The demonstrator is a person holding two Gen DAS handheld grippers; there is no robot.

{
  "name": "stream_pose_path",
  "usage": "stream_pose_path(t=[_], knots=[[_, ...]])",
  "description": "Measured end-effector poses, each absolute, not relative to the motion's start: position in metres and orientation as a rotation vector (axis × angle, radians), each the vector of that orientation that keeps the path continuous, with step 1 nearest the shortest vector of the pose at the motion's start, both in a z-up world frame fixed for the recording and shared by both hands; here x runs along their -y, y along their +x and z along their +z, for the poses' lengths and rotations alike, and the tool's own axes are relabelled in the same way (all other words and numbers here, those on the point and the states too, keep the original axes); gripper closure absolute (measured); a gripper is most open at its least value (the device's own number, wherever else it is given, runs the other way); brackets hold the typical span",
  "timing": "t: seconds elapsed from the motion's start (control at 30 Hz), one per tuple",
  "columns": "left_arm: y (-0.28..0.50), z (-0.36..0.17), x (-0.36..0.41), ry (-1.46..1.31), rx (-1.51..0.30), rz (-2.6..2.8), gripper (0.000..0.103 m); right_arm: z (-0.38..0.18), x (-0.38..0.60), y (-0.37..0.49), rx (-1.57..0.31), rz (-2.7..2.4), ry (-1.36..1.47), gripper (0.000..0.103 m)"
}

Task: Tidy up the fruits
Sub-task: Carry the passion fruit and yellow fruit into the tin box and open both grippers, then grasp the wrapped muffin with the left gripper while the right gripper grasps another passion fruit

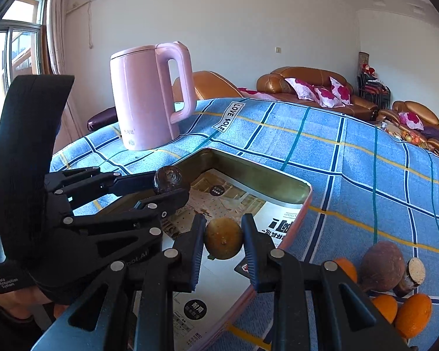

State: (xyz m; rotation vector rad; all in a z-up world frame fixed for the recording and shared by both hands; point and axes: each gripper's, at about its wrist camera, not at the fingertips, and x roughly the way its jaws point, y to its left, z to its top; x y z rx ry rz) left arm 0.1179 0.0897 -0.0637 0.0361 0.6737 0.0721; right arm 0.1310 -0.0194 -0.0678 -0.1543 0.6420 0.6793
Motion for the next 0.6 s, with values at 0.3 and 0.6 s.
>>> stream_pose_path(t=[0.3,0.6], knots=[[0.113,-0.062,-0.09,0.004,-0.676,0.053,0.048,-0.066,0.032,0.131,-0.643,0.649,-0.112,0.056],[0.091,-0.045,-0.065,0.023,-0.605,0.037,0.014,-0.053,0.08,0.107,-0.588,0.608,-0.051,0.04]])
